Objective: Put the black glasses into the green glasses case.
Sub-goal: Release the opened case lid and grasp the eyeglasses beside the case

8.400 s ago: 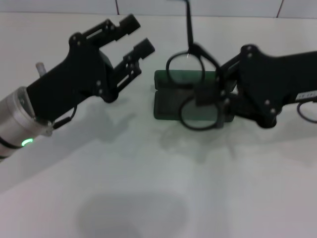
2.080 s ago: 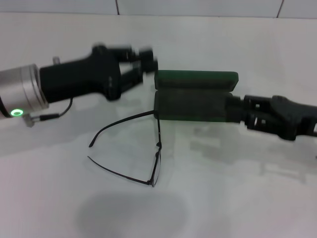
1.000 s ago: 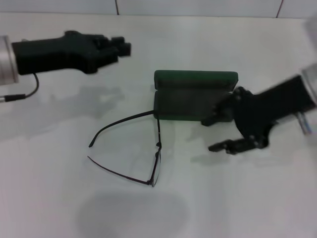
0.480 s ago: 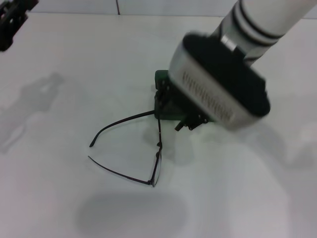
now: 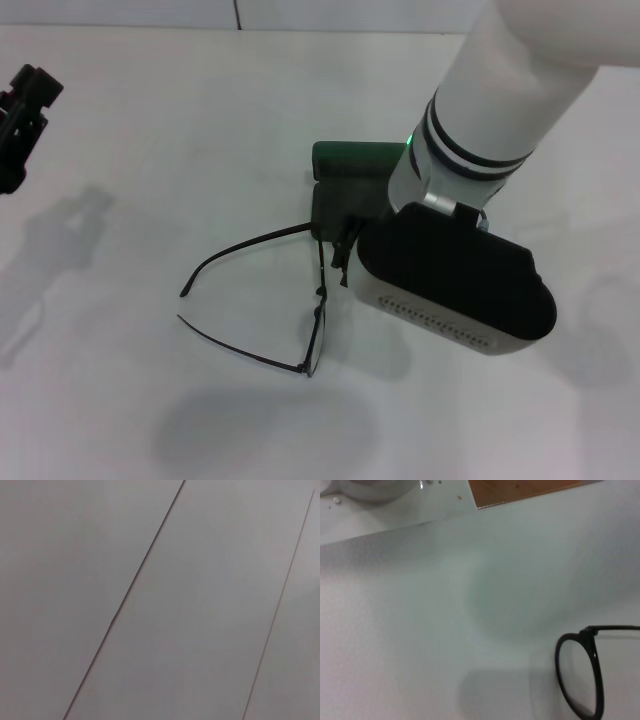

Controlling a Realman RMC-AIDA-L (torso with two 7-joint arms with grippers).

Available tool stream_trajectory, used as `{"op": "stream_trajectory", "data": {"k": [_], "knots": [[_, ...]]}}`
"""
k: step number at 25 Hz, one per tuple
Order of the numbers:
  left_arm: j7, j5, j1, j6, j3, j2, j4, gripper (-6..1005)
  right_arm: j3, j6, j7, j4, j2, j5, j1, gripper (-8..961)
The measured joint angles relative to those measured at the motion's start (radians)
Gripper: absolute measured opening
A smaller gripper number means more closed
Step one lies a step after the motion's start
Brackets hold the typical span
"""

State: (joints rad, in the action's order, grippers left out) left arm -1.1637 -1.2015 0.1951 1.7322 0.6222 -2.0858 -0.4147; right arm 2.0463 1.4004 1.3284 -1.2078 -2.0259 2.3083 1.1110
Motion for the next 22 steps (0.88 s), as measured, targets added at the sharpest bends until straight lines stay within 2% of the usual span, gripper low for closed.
{"op": "stream_trajectory", "data": {"k": [10, 16, 22], "knots": [[0.034, -0.004, -0.014, 0.019, 0.002, -0.002, 0.032, 231, 0.025, -0.047, -0.047, -0.014, -0.002, -0.025, 0.013, 471], [0.035, 0.000, -0.036, 0.049, 0.000, 0.001, 0.044, 231, 0.041, -0.112, -0.150, 0.052, -0.002, -0.111, 0.023, 470], [0.035, 0.002, -0.065, 0.058, -0.001, -0.002, 0.045, 232, 0.108, -0.193, -0.200, 0.128, -0.002, -0.135, 0.031, 470]]}}
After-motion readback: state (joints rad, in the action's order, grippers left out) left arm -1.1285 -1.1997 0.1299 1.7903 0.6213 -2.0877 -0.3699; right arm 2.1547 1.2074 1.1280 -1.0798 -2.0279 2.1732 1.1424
